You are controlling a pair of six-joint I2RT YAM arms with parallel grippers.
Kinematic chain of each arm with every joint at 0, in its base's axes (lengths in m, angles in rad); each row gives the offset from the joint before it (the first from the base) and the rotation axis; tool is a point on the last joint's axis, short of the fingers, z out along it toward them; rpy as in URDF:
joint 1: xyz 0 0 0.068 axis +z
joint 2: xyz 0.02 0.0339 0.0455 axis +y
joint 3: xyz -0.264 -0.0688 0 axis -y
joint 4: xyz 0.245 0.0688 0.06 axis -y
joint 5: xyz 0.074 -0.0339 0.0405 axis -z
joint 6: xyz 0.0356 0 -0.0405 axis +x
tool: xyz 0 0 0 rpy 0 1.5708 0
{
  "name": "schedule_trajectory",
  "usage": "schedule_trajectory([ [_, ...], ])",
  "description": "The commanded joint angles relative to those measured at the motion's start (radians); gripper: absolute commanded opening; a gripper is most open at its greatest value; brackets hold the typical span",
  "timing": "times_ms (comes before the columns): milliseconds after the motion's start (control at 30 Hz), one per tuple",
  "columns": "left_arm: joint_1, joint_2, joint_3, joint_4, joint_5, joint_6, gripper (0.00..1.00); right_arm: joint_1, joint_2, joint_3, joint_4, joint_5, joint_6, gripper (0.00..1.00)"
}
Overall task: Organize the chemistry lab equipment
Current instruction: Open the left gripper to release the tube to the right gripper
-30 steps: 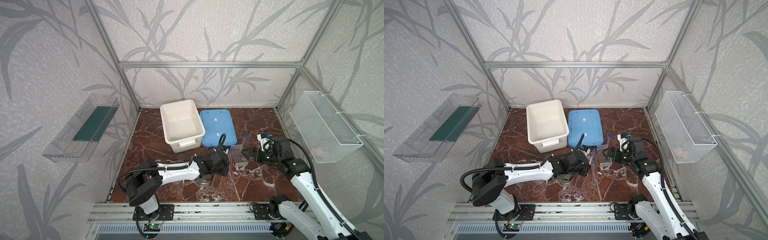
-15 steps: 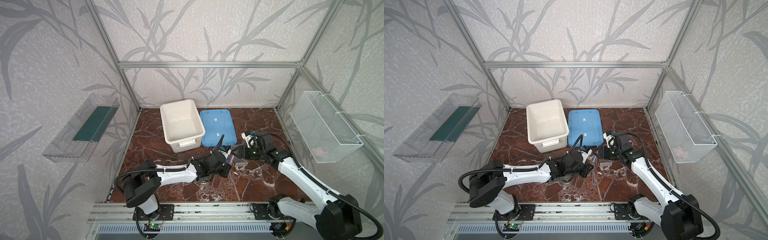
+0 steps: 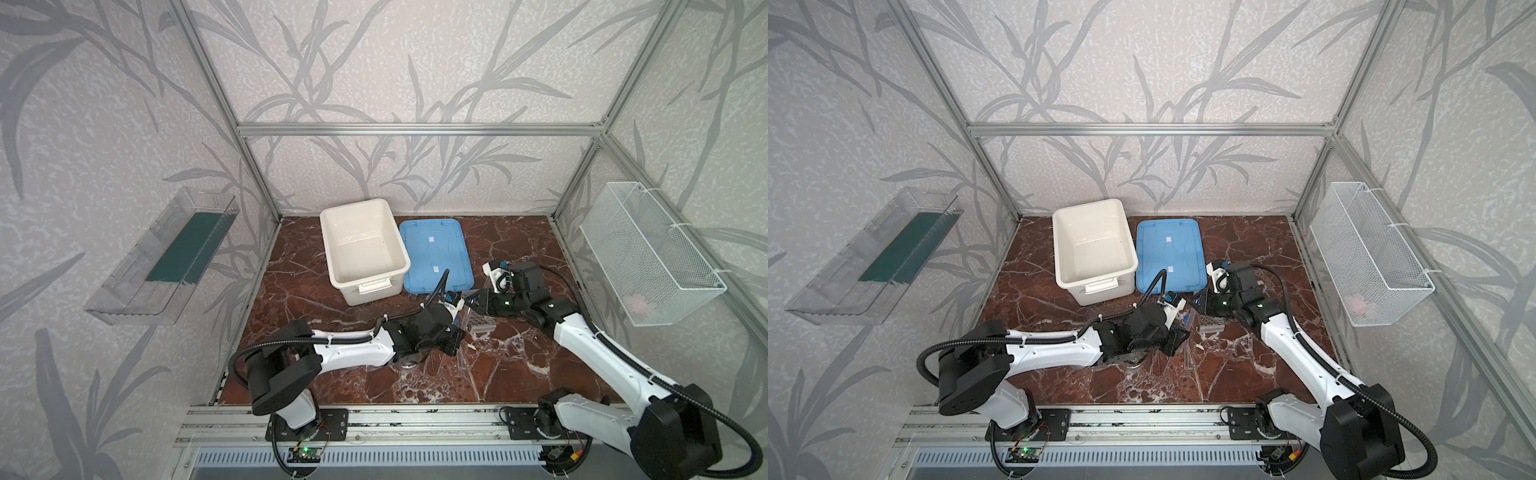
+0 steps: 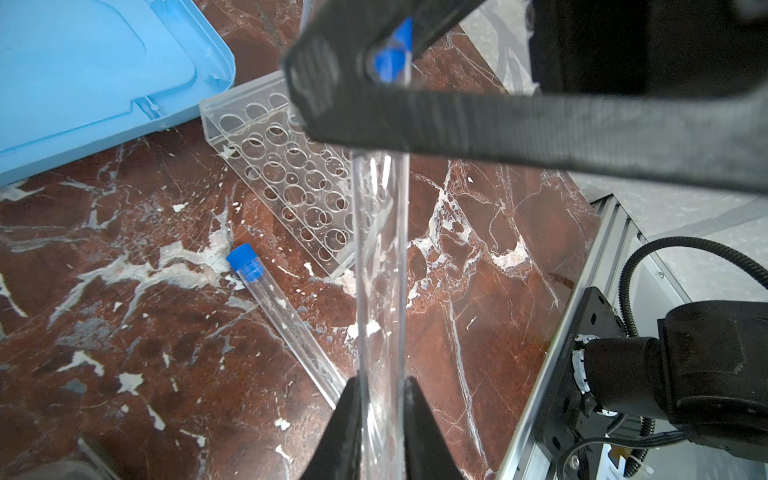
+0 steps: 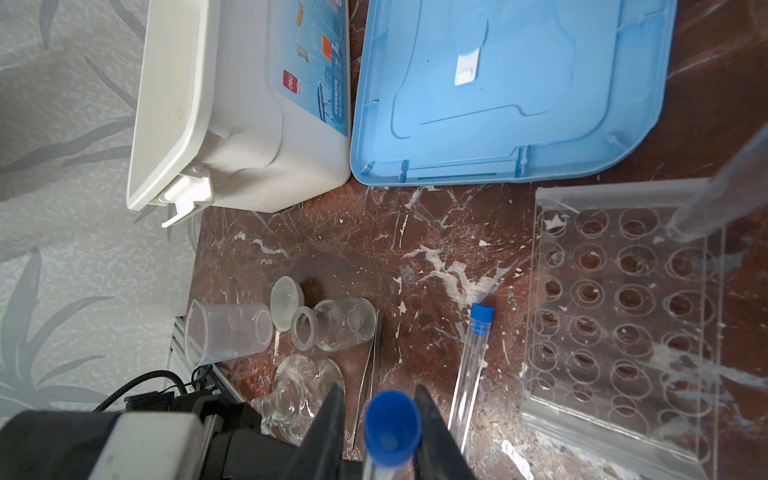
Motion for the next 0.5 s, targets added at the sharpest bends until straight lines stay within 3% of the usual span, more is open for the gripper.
schedule_trajectory([
  [0,-0.004,-0.022,0.021,0.010,0.003,0.007,0.20,0.003,-0.003,-0.017,0.027,0.003,0.005,0.25],
  [167,-0.006,-0.019,0.026,0.010,-0.005,-0.001,0.23,0.003,-0.011,-0.032,0.023,0.014,-0.004,0.18],
  [267,-0.008,-0.021,0.025,0.026,-0.011,-0.019,0.34,0.003,-0.030,-0.043,0.030,0.036,-0.006,0.17],
  [467,-0.007,-0.027,0.052,0.026,-0.029,-0.040,0.81,0.002,-0.127,-0.052,0.010,0.164,-0.049,0.17],
])
